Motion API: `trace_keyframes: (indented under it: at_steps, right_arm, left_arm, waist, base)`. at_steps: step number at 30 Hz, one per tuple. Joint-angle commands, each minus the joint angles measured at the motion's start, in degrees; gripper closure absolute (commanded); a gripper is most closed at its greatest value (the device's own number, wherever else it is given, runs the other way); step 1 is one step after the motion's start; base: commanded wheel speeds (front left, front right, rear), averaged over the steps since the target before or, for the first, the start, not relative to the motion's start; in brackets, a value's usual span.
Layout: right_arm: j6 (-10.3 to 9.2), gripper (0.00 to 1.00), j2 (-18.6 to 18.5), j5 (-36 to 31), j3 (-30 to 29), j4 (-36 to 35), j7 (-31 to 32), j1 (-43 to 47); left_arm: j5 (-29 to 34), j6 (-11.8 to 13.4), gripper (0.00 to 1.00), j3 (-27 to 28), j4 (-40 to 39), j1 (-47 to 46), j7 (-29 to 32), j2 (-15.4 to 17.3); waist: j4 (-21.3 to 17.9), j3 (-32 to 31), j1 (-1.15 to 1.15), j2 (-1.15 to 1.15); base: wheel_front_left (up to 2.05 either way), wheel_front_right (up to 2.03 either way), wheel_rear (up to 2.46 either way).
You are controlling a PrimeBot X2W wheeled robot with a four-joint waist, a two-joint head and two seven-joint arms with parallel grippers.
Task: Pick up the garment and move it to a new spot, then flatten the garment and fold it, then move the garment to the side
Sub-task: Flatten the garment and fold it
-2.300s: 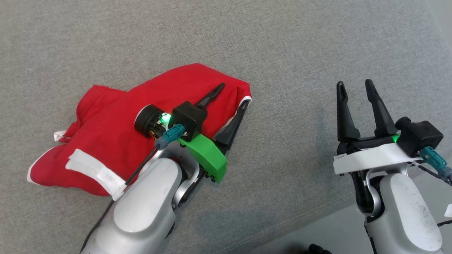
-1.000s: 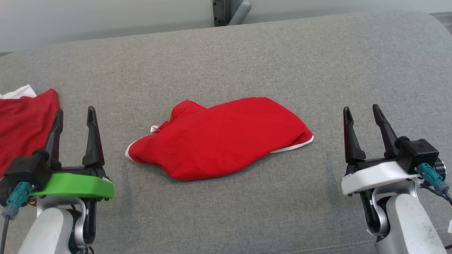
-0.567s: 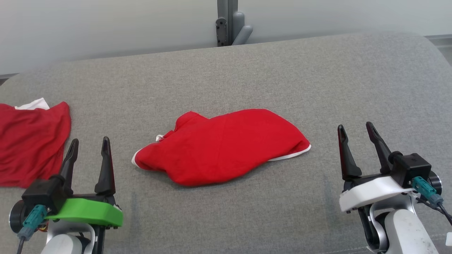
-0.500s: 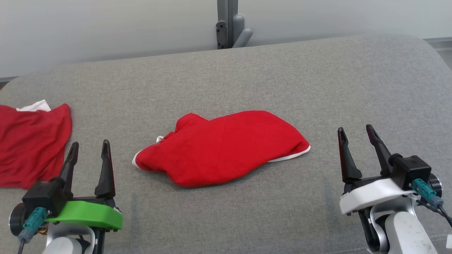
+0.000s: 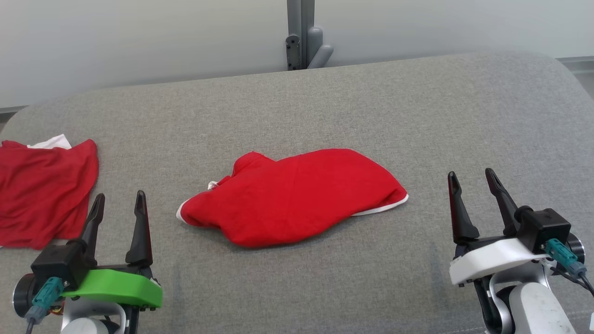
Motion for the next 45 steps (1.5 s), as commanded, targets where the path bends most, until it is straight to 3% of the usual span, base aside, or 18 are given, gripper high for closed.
trace_keyframes:
  at_steps: [1, 16, 25, 32, 40, 42, 43, 45]
  right_arm:
    - [0.0, 0.0, -0.1, 0.3, -0.1, -0.1, 0.1, 0.4]
    - [0.0, 0.0, -0.1, -0.4, 1.9, 0.6, 0.3, -1.3]
    - [0.0, 0.0, -0.5, -3.3, 16.6, 4.3, 2.9, -6.3]
    - [-0.01, 0.0, -2.4, -4.0, 33.4, 12.5, 4.9, -13.1]
    - [-0.01, 0.0, -3.3, -8.9, 39.8, 22.8, 5.9, -20.6]
    - [-0.01, 0.93, -2.7, -9.0, 39.7, 24.4, 5.6, -21.9]
    - [-0.01, 1.0, -2.5, -8.6, 39.8, 25.0, 5.6, -22.5]
    - [-0.01, 1.0, -2.2, -7.8, 40.1, 25.5, 5.2, -23.8]
  left_arm:
    - [0.0, 0.2, 0.0, 0.1, 0.1, 0.5, 0.1, 0.4]
    - [0.5, 0.6, 0.0, -0.5, 0.1, -1.3, -0.1, 0.8]
    - [1.7, -0.1, 0.0, -1.6, 0.5, -5.6, -0.8, -0.4]
    - [2.1, -1.3, 0.0, -2.9, 2.1, -9.8, -2.2, -2.8]
    - [2.2, -2.9, 0.0, -3.4, 5.1, -12.5, -3.2, -4.6]
    - [2.1, -3.4, 0.0, -3.3, 5.8, -13.0, -3.5, -4.8]
    - [2.2, -3.6, 0.0, -3.2, 6.2, -13.2, -3.6, -4.9]
    - [2.3, -3.8, 0.0, -3.1, 6.7, -13.4, -3.7, -5.2]
  waist:
    - [0.1, 0.0, 0.0, 0.0]
    - [0.7, 1.1, 0.0, 0.0]
    - [3.3, 5.8, 0.0, 0.0]
    - [6.0, 10.6, 0.0, 0.0]
    - [7.3, 12.6, 0.0, 0.0]
    - [7.3, 12.8, 0.0, 0.0]
    - [7.3, 12.8, 0.0, 0.0]
    - [7.2, 12.8, 0.0, 0.0]
  base:
    - [0.0, 0.0, 0.0]
    - [0.0, 0.0, 0.0]
    - [0.0, 0.0, 0.0]
    - [0.0, 0.0, 0.0]
    - [0.0, 0.0, 0.0]
    - [0.0, 0.0, 0.0]
    - [0.0, 0.0, 0.0]
    - [0.0, 0.0, 0.0]
